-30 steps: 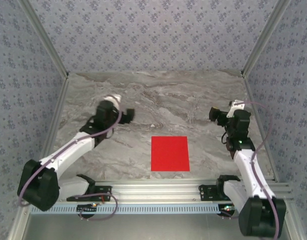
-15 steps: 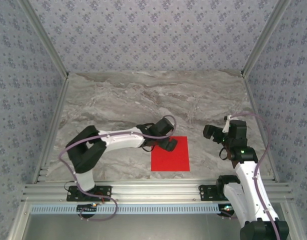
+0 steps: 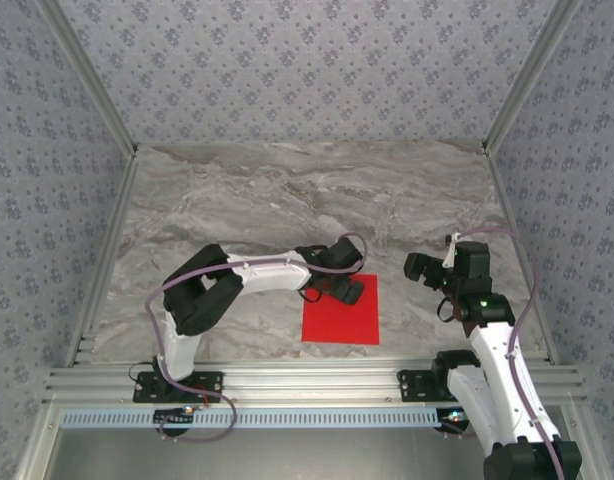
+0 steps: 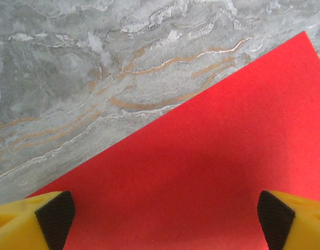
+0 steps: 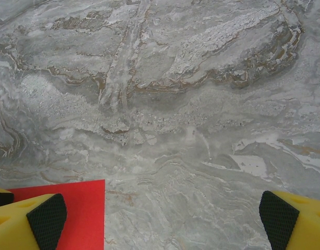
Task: Fold a paper plane with a square sheet of paper (fold left side to right side)
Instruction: Move the square sheet of paper to the center of the table.
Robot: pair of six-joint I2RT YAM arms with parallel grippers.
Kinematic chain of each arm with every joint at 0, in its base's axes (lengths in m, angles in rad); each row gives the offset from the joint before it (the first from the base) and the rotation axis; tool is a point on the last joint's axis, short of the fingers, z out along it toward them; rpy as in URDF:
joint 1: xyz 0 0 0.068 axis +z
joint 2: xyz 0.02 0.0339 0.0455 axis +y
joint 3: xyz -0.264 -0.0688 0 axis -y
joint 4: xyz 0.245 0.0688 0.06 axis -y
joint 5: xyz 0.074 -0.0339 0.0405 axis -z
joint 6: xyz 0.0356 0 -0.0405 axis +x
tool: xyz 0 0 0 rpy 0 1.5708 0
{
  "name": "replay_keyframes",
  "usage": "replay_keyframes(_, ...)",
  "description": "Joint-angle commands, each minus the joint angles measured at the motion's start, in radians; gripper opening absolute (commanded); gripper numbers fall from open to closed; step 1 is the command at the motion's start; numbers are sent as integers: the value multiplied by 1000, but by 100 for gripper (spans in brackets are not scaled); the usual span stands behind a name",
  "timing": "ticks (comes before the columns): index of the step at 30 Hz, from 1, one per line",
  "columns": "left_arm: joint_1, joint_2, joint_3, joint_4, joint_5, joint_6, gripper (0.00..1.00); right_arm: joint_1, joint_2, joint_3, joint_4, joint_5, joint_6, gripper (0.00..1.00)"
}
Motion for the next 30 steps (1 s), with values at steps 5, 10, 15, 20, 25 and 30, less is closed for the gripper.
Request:
replay_keyframes(5,31,75,53,-85,-52,50,94,10,-9,13,-34,20,13,100)
replay_keyframes(10,105,104,108,-91,-58,138,94,15,-9,13,-40,11,19,100)
replay_keyframes(15,185,154,210,-101,-23,206,94,20,-8,10,-40,4,35,100)
replay_keyframes(20,220,177,297,-126,5,253,94,31,1,-7,-20,-23,62,100)
replay_keyframes(25,222,78,293,-140,49,266,94,57,81,1,29,-67,86,100)
replay_keyframes(30,223,-112,120,-75,130,170,94,148,265,75,60,-61,85,100)
